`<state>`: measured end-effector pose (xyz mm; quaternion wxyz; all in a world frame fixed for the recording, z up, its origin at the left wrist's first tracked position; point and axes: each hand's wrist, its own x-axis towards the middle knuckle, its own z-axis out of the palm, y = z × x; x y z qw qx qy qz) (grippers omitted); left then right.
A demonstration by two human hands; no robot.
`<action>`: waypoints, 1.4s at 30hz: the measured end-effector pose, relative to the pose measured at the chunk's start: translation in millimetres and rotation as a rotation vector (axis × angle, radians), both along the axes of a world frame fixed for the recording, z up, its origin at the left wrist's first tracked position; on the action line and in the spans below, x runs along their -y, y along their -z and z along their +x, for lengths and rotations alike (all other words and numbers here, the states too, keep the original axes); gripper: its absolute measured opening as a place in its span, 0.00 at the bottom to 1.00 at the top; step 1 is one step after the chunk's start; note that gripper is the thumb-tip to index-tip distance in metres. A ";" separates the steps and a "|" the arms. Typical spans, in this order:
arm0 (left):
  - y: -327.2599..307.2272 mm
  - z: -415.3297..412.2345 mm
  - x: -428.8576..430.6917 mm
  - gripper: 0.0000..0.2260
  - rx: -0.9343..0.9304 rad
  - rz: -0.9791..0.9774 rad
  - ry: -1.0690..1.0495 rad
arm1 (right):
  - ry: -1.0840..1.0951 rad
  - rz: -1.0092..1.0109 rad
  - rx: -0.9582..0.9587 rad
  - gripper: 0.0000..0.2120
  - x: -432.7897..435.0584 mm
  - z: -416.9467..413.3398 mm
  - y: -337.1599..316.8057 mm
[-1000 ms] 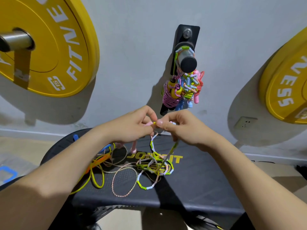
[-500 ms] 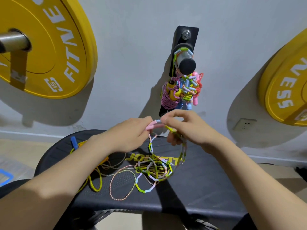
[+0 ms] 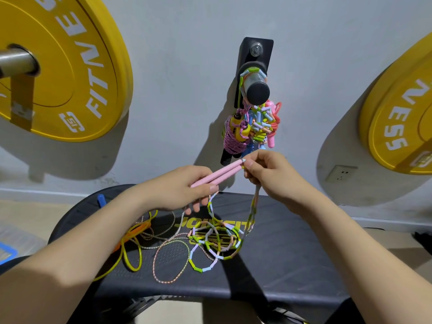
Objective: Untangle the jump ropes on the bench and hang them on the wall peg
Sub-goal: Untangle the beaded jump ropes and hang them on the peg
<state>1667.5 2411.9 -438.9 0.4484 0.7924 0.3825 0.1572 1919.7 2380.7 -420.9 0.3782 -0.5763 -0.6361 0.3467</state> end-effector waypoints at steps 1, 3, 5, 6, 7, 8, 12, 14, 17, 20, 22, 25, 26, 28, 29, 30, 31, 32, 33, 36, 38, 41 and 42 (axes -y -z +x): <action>-1.0 0.3 1.2 0.07 0.009 -0.039 0.015 | 0.011 -0.016 -0.043 0.10 -1.3 1.4 0.2; -4.0 2.2 2.9 0.09 0.062 -0.126 0.029 | 0.041 -0.032 -0.070 0.16 -3.7 4.3 0.7; -7.7 5.0 3.2 0.09 0.224 -0.273 -0.002 | 0.055 -0.087 -0.052 0.26 -6.6 7.2 1.8; -9.6 6.2 3.1 0.08 0.333 -0.339 -0.037 | 0.012 -0.151 -0.040 0.28 -7.1 7.9 2.3; -10.9 7.6 2.3 0.08 0.440 -0.378 -0.087 | -0.063 -0.229 -0.028 0.28 -6.1 7.9 4.1; -11.5 8.5 0.4 0.08 0.521 -0.386 -0.152 | -0.143 -0.306 0.003 0.25 -3.4 7.0 6.4; -7.9 9.0 -7.3 0.08 0.512 -0.240 -0.393 | -0.192 -0.328 0.324 0.15 -1.5 3.1 15.1; -4.2 7.3 -7.4 0.07 0.367 -0.116 -0.423 | -0.185 -0.204 0.591 0.14 -1.5 -2.2 14.0; -0.9 5.0 -2.5 0.08 -0.052 0.203 -0.348 | -0.293 -0.048 0.952 0.08 6.9 -17.3 12.6; -2.1 9.4 6.3 0.09 -0.247 0.246 -0.165 | -0.368 0.068 1.032 0.12 17.8 -34.6 13.3; -2.9 13.9 11.6 0.09 -0.351 0.205 -0.047 | -0.396 0.112 1.099 0.10 21.5 -41.7 10.8; -0.7 17.0 15.7 0.10 -0.452 0.172 0.041 | -0.463 0.102 1.073 0.07 23.4 -44.4 3.7; 0.8 17.1 16.3 0.11 -0.465 0.168 0.062 | -0.475 0.077 1.027 0.07 24.6 -44.7 1.6; 3.0 17.1 17.1 0.12 -0.468 0.171 0.107 | -0.501 0.038 0.979 0.10 26.3 -45.4 -1.4; 4.1 17.1 17.3 0.13 -0.462 0.179 0.125 | -0.515 0.029 0.965 0.11 26.7 -45.1 -1.9; 4.9 17.1 17.7 0.14 -0.454 0.189 0.145 | -0.523 0.023 0.942 0.12 27.4 -44.1 -2.3; 5.7 17.5 18.2 0.12 -0.439 0.200 0.171 | -0.518 0.032 0.908 0.13 27.7 -42.7 -2.9; 6.3 17.9 19.3 0.11 -0.416 0.208 0.208 | -0.493 0.054 0.881 0.14 27.4 -40.7 -3.7; 6.5 18.4 20.5 0.10 -0.399 0.211 0.246 | -0.441 0.088 0.880 0.17 26.3 -37.9 -4.9; 2.4 20.8 23.2 0.09 -0.307 0.174 0.332 | -0.219 0.128 0.944 0.34 16.9 -22.9 -7.5; -4.4 20.1 24.3 0.12 -0.123 0.011 0.377 | -0.181 0.016 0.693 0.38 7.6 -7.6 -5.8; -15.7 15.4 22.0 0.12 0.188 -0.252 0.271 | -0.199 -0.133 0.070 0.25 -1.8 13.3 1.2; -17.2 15.0 19.7 0.15 0.269 -0.293 0.195 | -0.208 -0.153 -0.030 0.21 -2.2 17.4 1.6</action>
